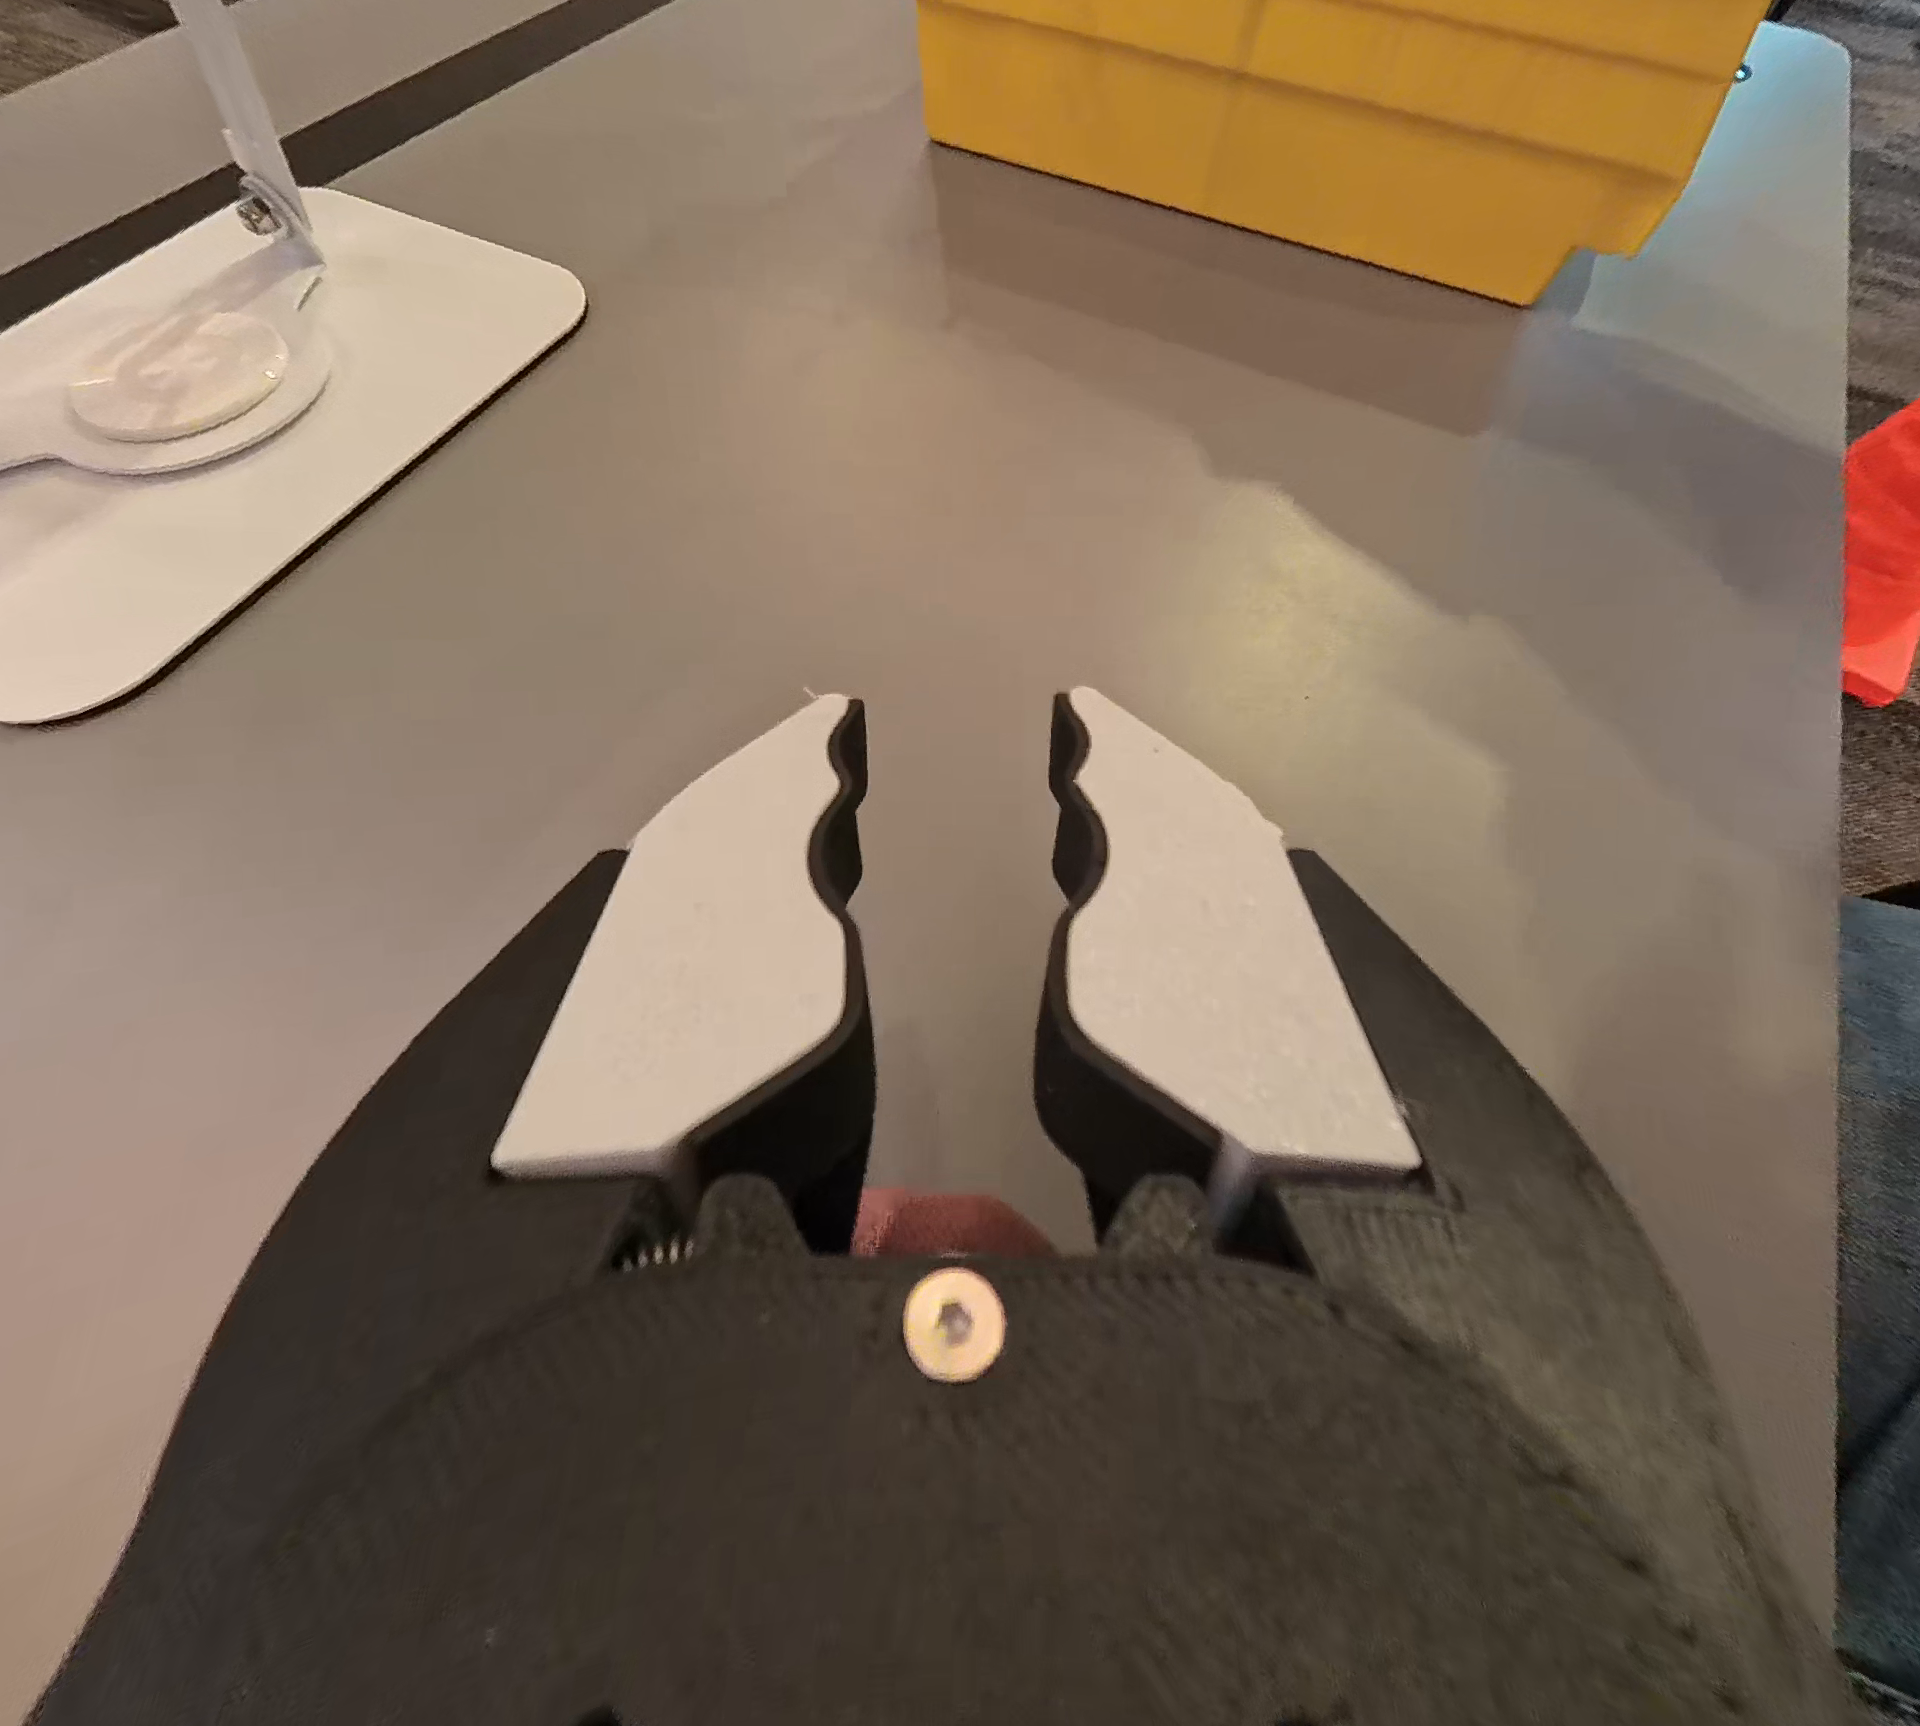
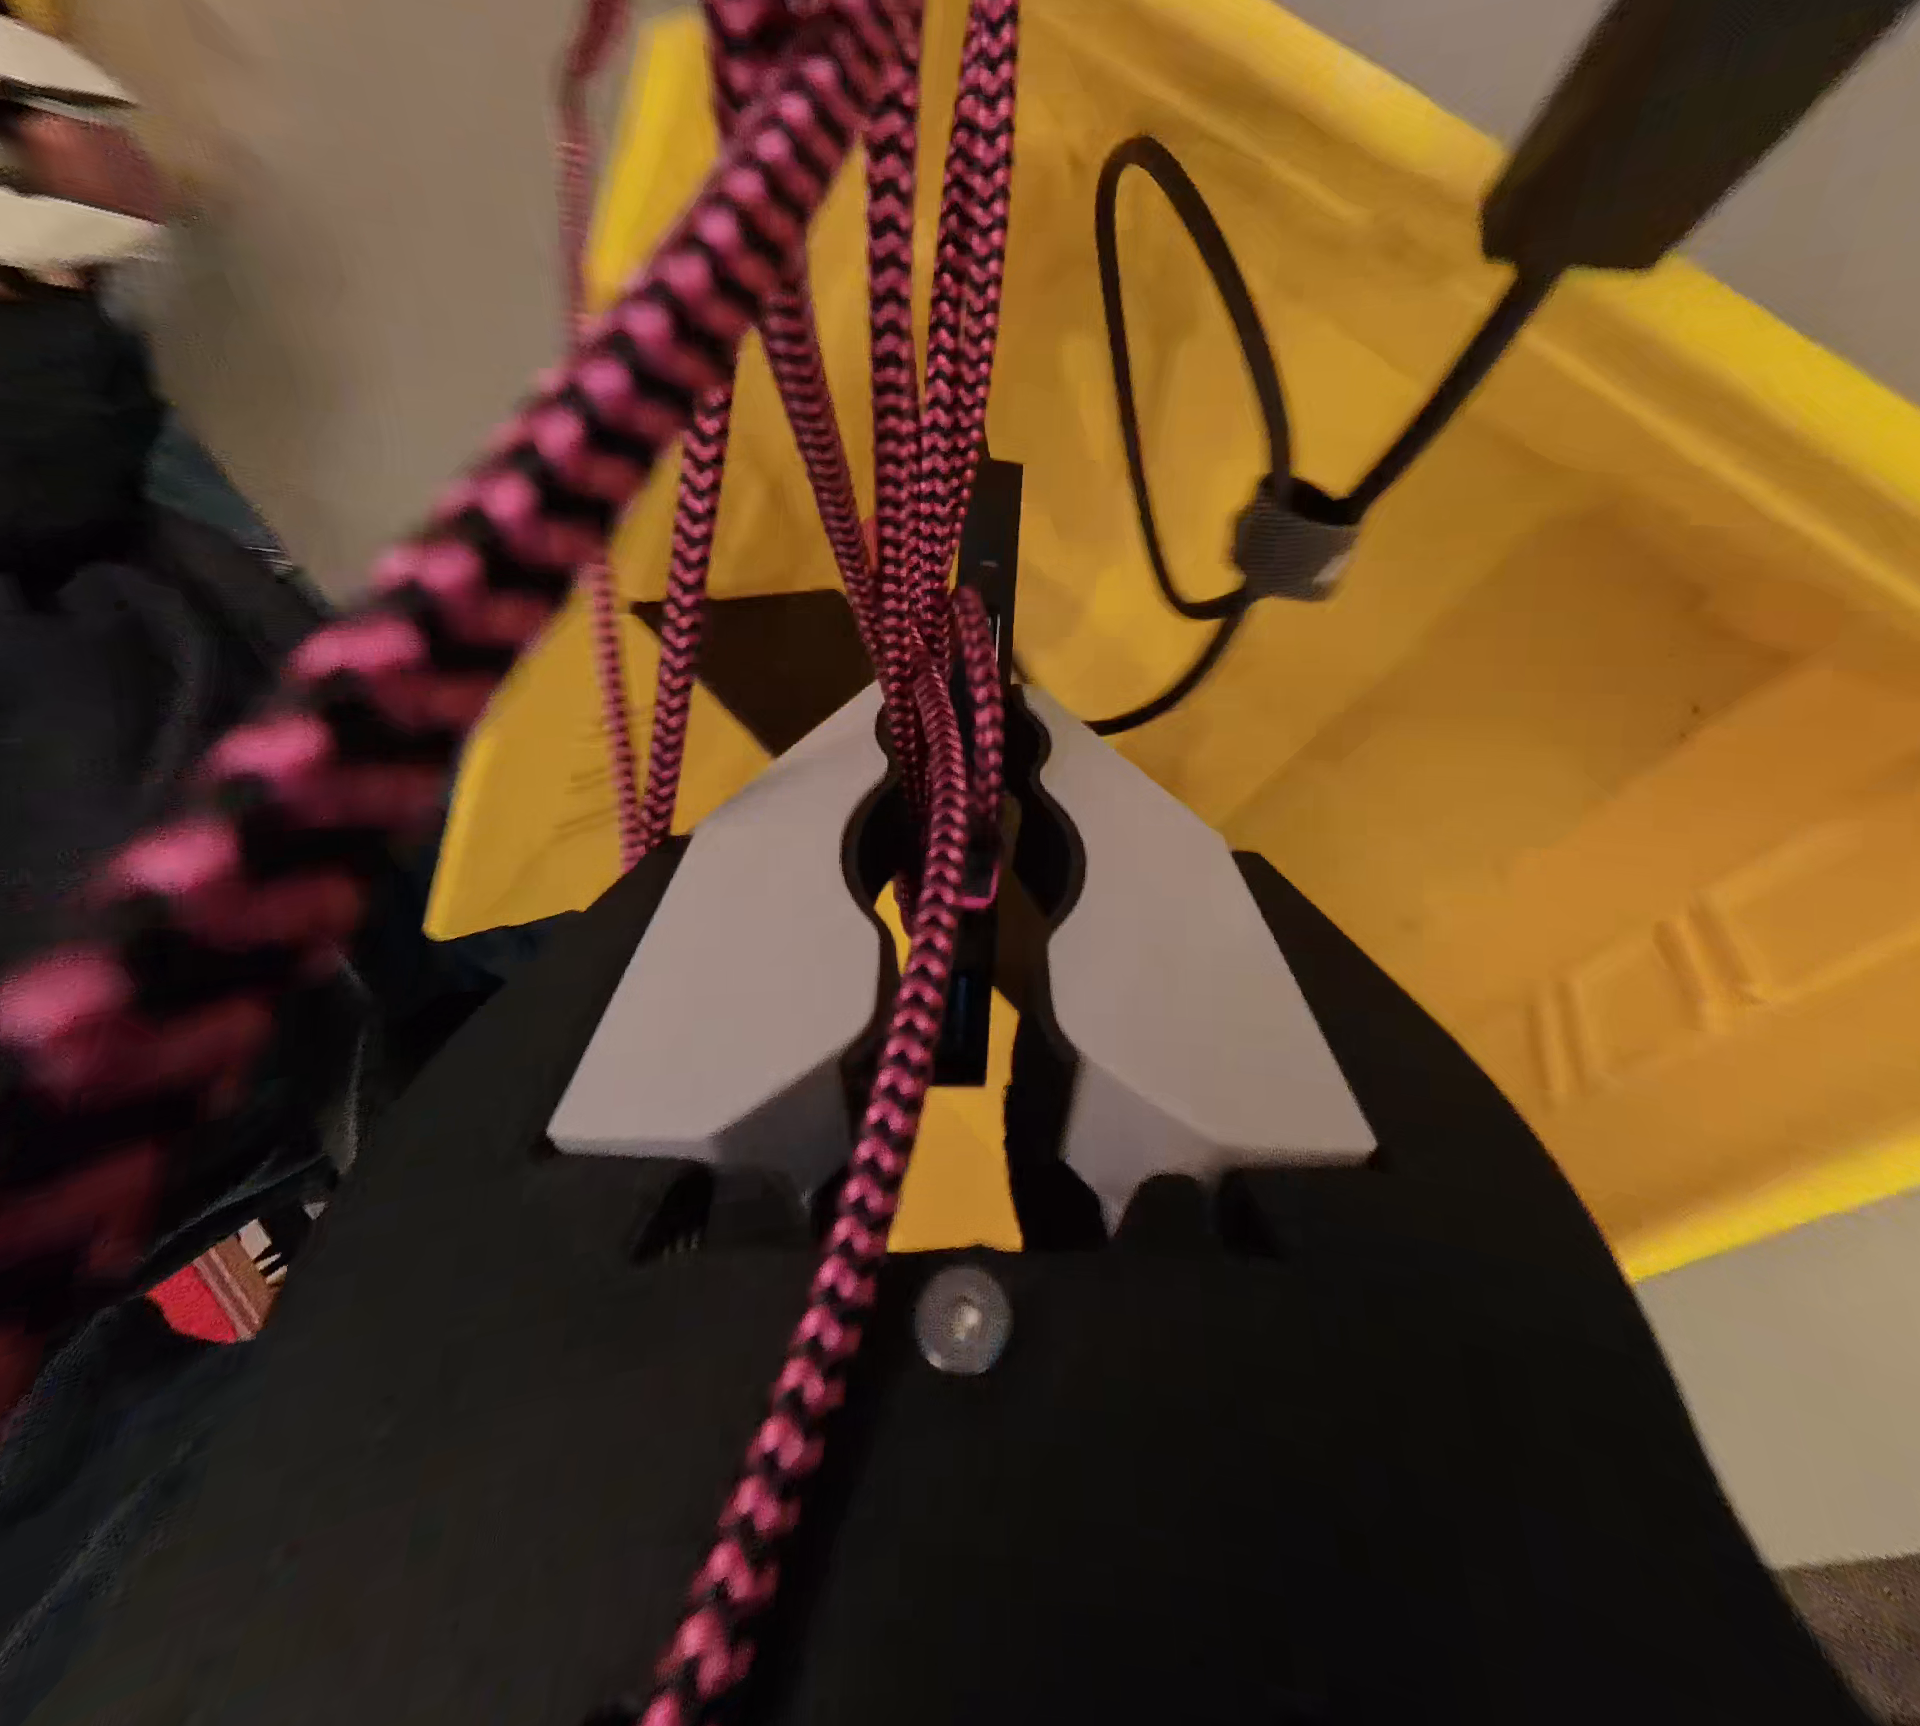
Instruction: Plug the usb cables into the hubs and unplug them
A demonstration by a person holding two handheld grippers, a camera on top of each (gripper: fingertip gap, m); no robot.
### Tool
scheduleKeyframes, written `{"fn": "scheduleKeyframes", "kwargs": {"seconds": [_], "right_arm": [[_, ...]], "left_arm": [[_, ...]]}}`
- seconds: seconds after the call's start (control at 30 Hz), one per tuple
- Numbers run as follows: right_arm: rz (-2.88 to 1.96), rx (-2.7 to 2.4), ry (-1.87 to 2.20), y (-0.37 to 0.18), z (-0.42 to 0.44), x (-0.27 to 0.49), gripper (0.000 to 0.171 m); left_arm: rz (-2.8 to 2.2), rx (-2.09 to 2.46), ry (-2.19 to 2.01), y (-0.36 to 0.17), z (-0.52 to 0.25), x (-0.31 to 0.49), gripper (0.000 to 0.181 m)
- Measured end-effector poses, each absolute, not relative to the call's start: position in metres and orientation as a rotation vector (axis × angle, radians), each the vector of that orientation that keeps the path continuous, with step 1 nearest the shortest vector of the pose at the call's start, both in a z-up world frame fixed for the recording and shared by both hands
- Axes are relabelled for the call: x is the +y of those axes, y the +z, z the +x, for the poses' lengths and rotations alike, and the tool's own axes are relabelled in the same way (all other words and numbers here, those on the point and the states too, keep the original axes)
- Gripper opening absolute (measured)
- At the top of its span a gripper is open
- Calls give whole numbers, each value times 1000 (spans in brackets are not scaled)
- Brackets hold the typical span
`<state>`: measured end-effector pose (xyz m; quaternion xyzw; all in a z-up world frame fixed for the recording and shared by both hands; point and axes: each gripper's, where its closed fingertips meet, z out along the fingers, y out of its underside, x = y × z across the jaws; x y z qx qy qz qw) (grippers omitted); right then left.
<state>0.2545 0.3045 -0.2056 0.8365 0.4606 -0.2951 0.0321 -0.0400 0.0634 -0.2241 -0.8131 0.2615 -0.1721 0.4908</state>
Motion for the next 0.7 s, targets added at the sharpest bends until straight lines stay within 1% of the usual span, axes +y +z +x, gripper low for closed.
{"fn": "scheduleKeyframes", "kwargs": {"seconds": [0.1, 0.23, 0.3, 0.4, 0.47, 0.5, 0.7], "right_arm": [[2614, 1359, -701, -237, 266, 313, 12], [2620, 1343, -483, -265, 274, 318, 14], [2619, 1321, -465, -271, 273, 318, 15], [2623, 1387, -308, -272, 276, 322, 18], [2633, 1416, -204, -271, 280, 326, 50], [2642, 1428, -174, -269, 282, 328, 53], [2721, 1544, -68, -232, 289, 340, 52]], "left_arm": [[-1983, 638, -416, -226, -41, 62, 33], [-1989, 633, -423, -227, -42, 63, 33], [-1992, 642, -420, -228, -40, 63, 34], [-2001, 661, -412, -231, -38, 63, 34], [-2010, 669, -403, -233, -38, 62, 36], [-2010, 672, -400, -233, -38, 62, 37], [-2017, 669, -401, -234, -41, 61, 38]]}}
